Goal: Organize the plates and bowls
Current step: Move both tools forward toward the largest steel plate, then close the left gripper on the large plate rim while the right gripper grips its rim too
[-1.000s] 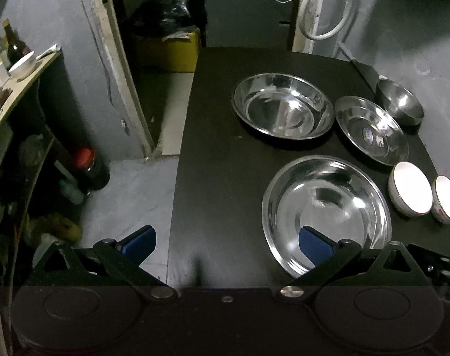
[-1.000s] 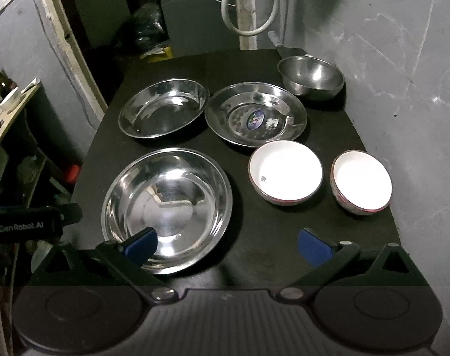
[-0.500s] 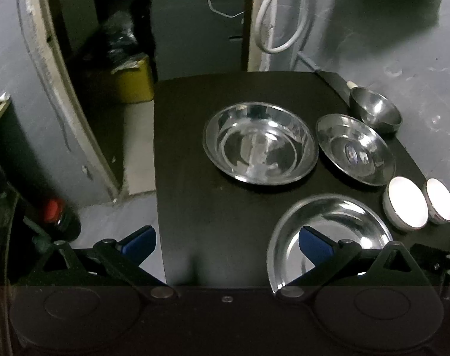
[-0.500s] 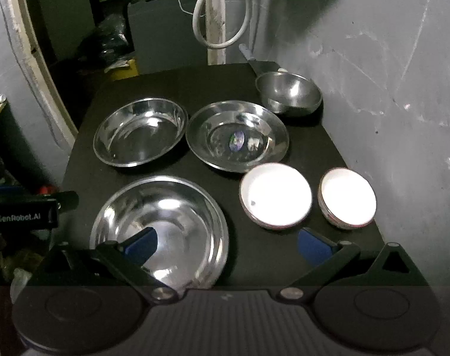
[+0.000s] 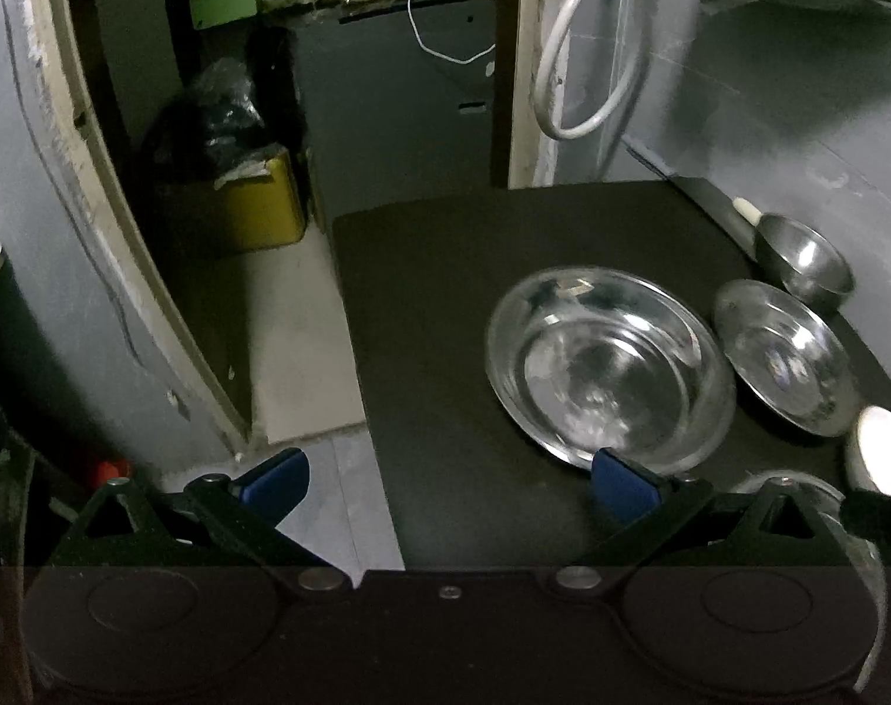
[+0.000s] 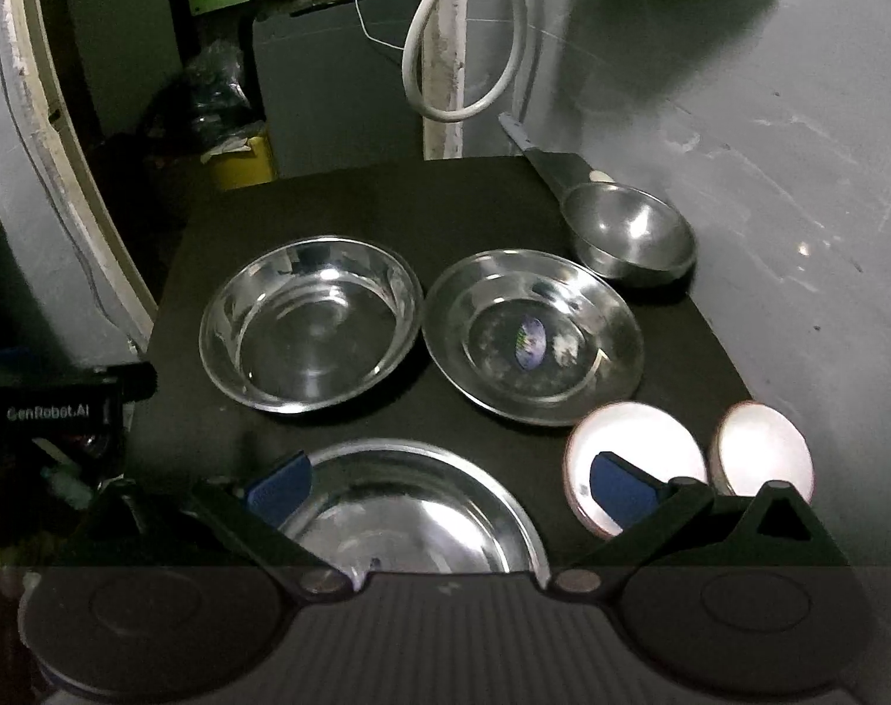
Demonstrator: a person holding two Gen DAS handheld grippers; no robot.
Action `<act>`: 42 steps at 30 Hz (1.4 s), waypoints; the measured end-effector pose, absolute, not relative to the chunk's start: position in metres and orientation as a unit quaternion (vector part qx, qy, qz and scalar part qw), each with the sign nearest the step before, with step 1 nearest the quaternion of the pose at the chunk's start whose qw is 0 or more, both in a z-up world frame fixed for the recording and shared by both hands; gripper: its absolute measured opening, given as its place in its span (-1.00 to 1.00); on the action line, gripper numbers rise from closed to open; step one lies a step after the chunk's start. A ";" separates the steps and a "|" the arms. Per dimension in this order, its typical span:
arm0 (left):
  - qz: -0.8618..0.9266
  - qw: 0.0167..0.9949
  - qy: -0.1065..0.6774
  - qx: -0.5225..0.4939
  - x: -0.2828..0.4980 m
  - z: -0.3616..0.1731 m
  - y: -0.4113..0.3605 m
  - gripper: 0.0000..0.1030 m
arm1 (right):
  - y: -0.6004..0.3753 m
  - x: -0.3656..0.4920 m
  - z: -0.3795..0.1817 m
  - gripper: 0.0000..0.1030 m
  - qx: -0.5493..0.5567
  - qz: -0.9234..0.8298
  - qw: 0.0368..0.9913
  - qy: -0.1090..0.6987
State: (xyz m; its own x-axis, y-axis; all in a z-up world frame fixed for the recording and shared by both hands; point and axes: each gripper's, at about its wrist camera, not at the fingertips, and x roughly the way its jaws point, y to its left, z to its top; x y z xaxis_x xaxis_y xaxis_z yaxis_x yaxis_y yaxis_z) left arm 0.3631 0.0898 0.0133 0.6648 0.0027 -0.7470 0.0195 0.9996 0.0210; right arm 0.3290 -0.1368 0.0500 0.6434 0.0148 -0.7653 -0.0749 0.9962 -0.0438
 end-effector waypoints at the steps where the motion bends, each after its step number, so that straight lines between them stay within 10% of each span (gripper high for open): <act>1: -0.006 0.914 0.406 0.016 0.367 0.012 0.093 0.98 | -0.134 0.333 0.049 1.00 -0.036 0.024 0.906 0.421; 42: -0.093 0.889 0.434 0.115 0.492 -0.051 0.074 0.94 | -0.123 0.410 -0.010 0.82 0.156 0.050 0.895 0.416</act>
